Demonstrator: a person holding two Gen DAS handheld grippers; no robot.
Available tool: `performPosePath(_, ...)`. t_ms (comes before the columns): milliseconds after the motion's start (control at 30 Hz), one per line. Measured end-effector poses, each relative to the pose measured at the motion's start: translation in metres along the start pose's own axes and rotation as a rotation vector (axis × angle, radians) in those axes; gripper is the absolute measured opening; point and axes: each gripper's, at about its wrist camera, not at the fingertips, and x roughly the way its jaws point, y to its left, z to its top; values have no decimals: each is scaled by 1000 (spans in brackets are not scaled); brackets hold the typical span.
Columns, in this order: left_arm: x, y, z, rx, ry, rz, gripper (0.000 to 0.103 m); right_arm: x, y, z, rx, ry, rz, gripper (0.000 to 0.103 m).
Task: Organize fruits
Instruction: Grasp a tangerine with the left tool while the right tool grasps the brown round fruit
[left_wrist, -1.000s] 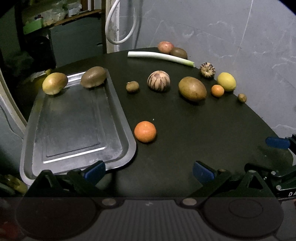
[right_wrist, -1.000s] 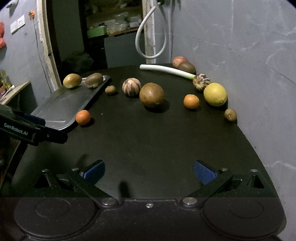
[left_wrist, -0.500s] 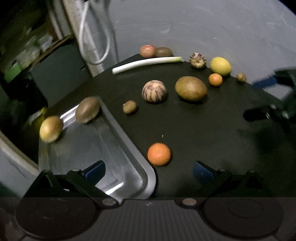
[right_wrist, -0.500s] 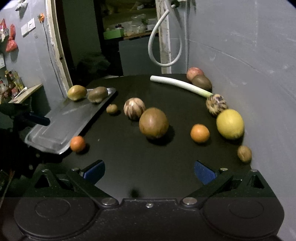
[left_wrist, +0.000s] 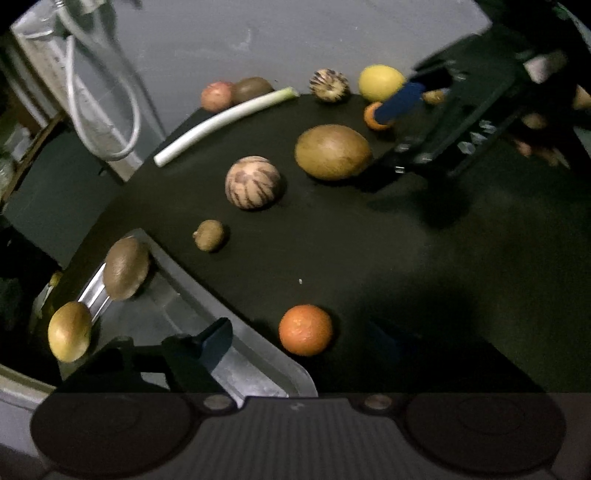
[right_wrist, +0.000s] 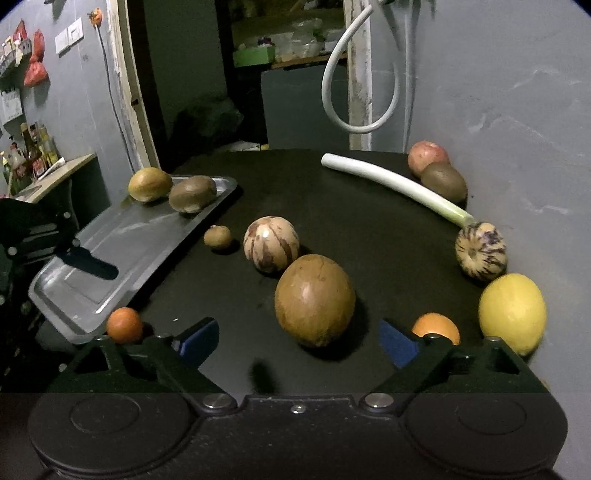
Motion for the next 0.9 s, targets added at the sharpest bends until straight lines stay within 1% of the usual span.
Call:
performPosePath(33, 2, 0, 1, 9, 8, -6, 79, 5, -1, 2, -6, 6, 2, 91)
performPosePath(100, 6, 1, 1, 15, 25, -17, 71, 13, -2, 5, -15, 16, 5, 89)
performPosePath(233, 10, 5, 3, -15, 38, -35, 62, 25, -4, 9, -11, 29, 14, 85)
performPosePath(333, 9, 6, 3, -32, 37, -46, 55, 32, -4, 12, -6, 32, 19, 81)
performPosePath(400, 9, 6, 3, -32, 35, -50, 47, 35, -4, 13, -5, 34, 22, 77)
performPosePath(433, 9, 6, 4, -33, 36, -49, 45, 37, -4, 14, -6, 34, 18, 76)
performPosePath(467, 9, 6, 4, -35, 36, -48, 41, 37, -3, 14, -7, 32, 14, 74)
performPosePath(500, 9, 5, 4, -40, 36, -47, 39, 38, -3, 14, -7, 31, 9, 70)
performPosePath(600, 10, 6, 5, -62, 33, -42, 37, 37, -3, 12, 3, 27, -6, 64)
performPosePath(733, 10, 8, 5, -102, 27, -41, 36, 38, -1, 8, -22, 33, -36, 61)
performPosePath(800, 10, 7, 5, -122, 22, -35, 36, 37, 0, 5, -31, 25, -50, 58)
performPosePath(900, 11, 8, 6, -161, 18, -25, 36, 37, -2, 4, -16, 14, -49, 58)
